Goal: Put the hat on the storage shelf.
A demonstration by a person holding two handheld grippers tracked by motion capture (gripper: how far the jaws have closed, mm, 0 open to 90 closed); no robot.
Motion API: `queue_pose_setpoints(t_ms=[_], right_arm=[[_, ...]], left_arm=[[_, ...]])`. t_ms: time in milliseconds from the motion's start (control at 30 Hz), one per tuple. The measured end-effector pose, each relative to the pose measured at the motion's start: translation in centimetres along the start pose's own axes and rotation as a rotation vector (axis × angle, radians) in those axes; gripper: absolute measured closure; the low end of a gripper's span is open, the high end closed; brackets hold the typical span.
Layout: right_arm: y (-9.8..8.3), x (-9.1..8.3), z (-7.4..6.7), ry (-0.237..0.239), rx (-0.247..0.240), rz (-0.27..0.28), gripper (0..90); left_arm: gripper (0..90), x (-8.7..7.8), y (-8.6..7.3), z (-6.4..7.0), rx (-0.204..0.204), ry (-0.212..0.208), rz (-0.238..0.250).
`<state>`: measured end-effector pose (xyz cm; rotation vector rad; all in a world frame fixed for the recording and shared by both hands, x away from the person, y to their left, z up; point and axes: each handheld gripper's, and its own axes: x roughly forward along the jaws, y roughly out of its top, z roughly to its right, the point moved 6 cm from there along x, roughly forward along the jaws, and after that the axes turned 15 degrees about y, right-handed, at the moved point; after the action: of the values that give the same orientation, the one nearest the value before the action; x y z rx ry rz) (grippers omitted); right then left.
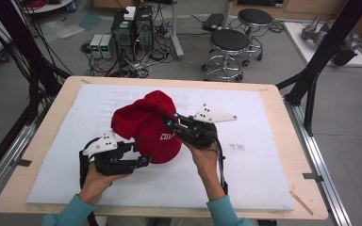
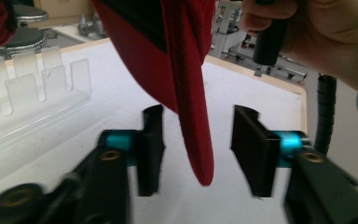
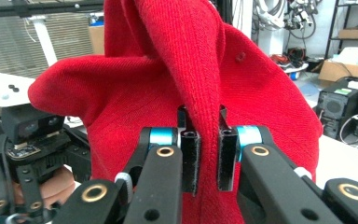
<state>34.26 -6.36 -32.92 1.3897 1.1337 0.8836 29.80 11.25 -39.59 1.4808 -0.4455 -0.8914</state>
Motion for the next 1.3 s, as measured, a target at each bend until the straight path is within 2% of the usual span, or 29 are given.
queue_pose_setpoints(t_ms=[133, 200, 500, 533, 567, 633, 667, 700, 733, 800, 933, 1067, 1200, 1300], right_arm=[[0.0, 0.3, -0.2, 0.016, -0.005, 0.007, 84.4], [0.0, 0.4, -0.4, 0.026, -0.010, 0.008, 84.4], [-0.1, 0.6, -0.5, 0.040, -0.024, 0.014, 81.3], [-0.1, 0.5, -0.5, 0.041, -0.024, 0.015, 77.3], [-0.1, 0.5, -0.6, 0.039, -0.026, 0.025, 67.5], [0.1, 0.5, -0.6, 0.034, -0.044, 0.049, 41.0], [0.1, 0.5, -0.4, -0.012, -0.053, 0.033, 23.6], [-0.1, 0.5, -0.1, -0.059, -0.052, 0.008, 14.3], [-0.2, 0.4, 0.1, -0.086, -0.040, -0.018, 12.0], [-0.6, 0.1, 0.3, -0.112, -0.052, -0.056, 11.2], [-0.9, -0.5, 0.2, -0.111, -0.056, -0.081, 11.2], [-1.1, -1.3, 0.0, -0.132, -0.065, -0.113, 11.2], [-1.7, -2.7, -0.1, -0.168, -0.097, -0.134, 11.2], [-2.8, -4.2, 0.2, -0.204, -0.088, -0.173, 11.2]], left_arm=[[78.3, -0.1, 0.1, 0.2, -0.026, -0.033, 0.004], [83.0, -0.2, 0.1, 0.3, -0.027, -0.036, 0.000], [84.9, -0.5, 0.1, 0.3, -0.010, -0.028, 0.000], [84.9, -0.5, 0.1, 0.3, -0.007, -0.025, 0.002], [84.9, -0.5, 0.1, 0.3, -0.003, -0.017, 0.000], [84.9, -0.5, 0.0, 0.3, 0.014, -0.006, -0.008], [84.9, -0.6, 0.0, 0.3, 0.019, -0.005, -0.009], [84.9, -0.7, 0.0, 0.2, 0.021, 0.000, -0.003], [84.9, -0.7, 0.1, 0.1, 0.018, 0.003, 0.001], [84.9, -0.9, 0.3, -0.1, 0.015, 0.015, 0.011], [84.9, -1.2, 0.9, -0.9, 0.021, 0.046, 0.025], [84.9, -1.5, 2.1, -1.8, 0.002, 0.070, 0.043], [84.9, -1.7, 3.6, -3.2, 0.034, 0.118, 0.048], [84.8, -1.7, 4.8, -4.4, 0.048, 0.160, 0.061]])
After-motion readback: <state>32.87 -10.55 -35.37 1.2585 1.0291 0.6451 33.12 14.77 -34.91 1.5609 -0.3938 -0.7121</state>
